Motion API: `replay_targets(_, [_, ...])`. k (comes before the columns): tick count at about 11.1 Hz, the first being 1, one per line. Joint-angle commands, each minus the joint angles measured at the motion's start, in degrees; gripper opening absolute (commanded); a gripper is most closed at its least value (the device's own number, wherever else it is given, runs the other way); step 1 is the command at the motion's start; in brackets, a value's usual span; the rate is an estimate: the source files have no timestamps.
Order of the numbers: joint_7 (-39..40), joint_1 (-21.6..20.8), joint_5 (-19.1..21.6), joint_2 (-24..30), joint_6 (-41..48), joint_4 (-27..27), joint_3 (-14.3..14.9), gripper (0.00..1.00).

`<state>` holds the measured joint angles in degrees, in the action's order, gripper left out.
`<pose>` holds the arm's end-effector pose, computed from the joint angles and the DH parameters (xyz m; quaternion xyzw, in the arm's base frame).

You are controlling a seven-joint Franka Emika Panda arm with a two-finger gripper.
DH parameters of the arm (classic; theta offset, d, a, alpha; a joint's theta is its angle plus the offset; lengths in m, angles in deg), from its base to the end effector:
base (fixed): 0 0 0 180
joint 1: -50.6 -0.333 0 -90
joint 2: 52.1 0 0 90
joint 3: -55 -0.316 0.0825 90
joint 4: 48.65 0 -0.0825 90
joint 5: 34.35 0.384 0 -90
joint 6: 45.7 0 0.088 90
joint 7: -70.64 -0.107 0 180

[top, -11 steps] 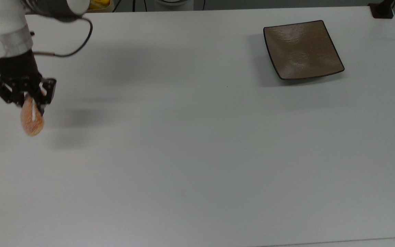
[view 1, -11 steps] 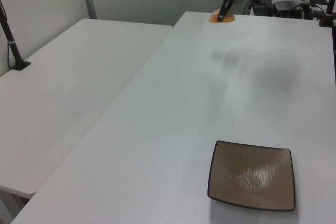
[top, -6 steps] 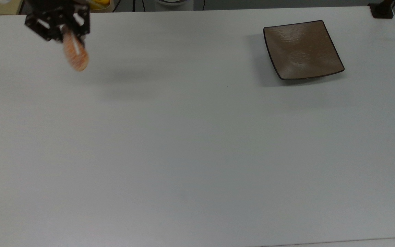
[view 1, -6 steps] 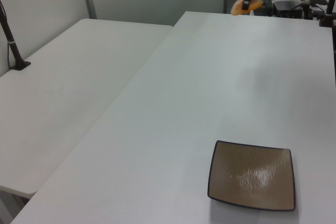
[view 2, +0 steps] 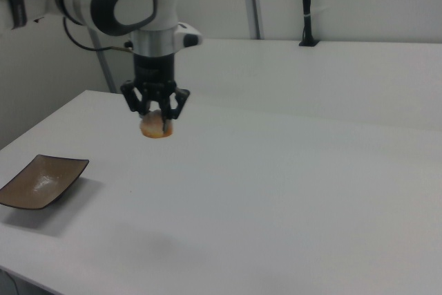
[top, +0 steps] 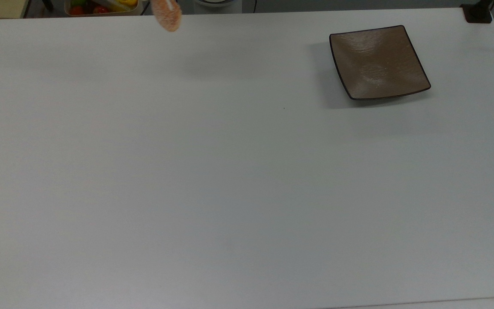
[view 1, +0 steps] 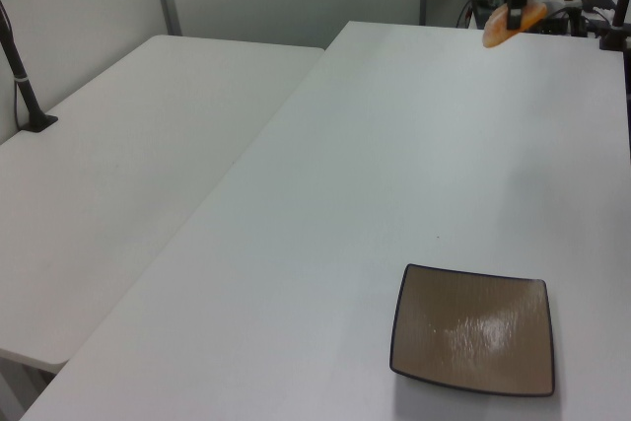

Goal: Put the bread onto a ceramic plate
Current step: 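Lift the bread roll and carry it over the brown square plate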

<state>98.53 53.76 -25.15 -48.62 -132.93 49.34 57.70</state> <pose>0.5253 -0.0367 0.5896 -0.9765 -0.1890 0.0369 0.0965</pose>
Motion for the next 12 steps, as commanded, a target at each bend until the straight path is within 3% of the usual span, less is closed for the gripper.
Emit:
replay_targets(1, [-9.76, -9.63, -0.14, 2.31, 0.39, 3.34, 0.46, 0.32])
replay_targets(6, [-26.55, -26.5, 0.3, 1.79, -3.81, 3.17, -0.33, 0.35])
replay_targets(8, [-32.96, -31.17, 0.3, 0.83, -6.28, 3.34, -1.73, 0.35])
replay_targets(12, [-46.85, -33.74, -1.54, -4.7, -13.82, 4.3, -11.47, 0.36])
